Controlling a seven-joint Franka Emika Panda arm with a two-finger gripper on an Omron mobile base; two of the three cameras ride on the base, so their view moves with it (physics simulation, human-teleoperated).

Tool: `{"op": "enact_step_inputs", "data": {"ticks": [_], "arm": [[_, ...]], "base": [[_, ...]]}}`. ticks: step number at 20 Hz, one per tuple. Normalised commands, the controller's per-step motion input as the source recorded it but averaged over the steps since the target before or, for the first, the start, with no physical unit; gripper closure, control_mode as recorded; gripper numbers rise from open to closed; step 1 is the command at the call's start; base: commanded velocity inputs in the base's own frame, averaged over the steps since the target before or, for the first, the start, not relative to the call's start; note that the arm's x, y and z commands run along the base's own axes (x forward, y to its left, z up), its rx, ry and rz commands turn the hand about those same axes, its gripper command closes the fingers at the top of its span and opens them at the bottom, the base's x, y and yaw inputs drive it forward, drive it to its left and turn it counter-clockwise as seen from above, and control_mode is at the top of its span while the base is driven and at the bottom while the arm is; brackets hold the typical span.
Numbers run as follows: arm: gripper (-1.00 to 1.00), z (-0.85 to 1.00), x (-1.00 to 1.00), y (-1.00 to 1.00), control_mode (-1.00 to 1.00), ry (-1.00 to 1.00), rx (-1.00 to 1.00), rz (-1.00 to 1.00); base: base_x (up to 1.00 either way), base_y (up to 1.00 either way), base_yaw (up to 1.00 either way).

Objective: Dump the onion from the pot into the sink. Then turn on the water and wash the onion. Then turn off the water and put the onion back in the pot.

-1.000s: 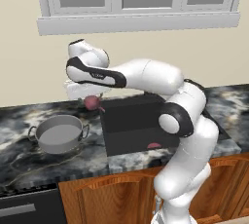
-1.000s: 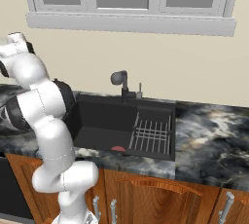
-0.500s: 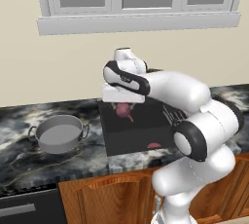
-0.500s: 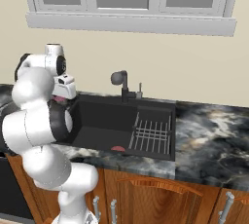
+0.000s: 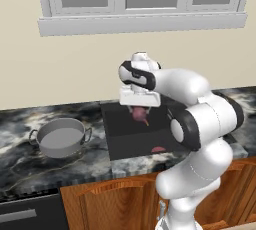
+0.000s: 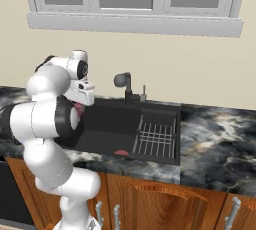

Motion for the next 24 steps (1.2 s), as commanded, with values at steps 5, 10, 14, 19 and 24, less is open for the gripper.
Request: {"op": "enact_step_inputs", "data": {"ticks": [5,10,14,19,24], "arm": [[1.00,-0.61,0.18,-0.03,-1.00,-0.06,-0.04,0.00],[1.00,-0.62,0.30,-0.03,-1.00,-0.23,-0.04,0.00],[1.00,-0.45,0.43,-0.17,-1.00,-0.22,0.00,0.00],[1.00,-0.23,0.18,0.00,-1.00,-0.21,0.00,0.02],[1.00,-0.21,0.06,-0.08,-1.00,-0.04,0.00,0.01]], "base": [[0.00,0.00,0.00],[0.00,0.00,0.00],[0.00,0.00,0.00],[0.00,0.00,0.00],[0.00,0.00,0.00]]}}
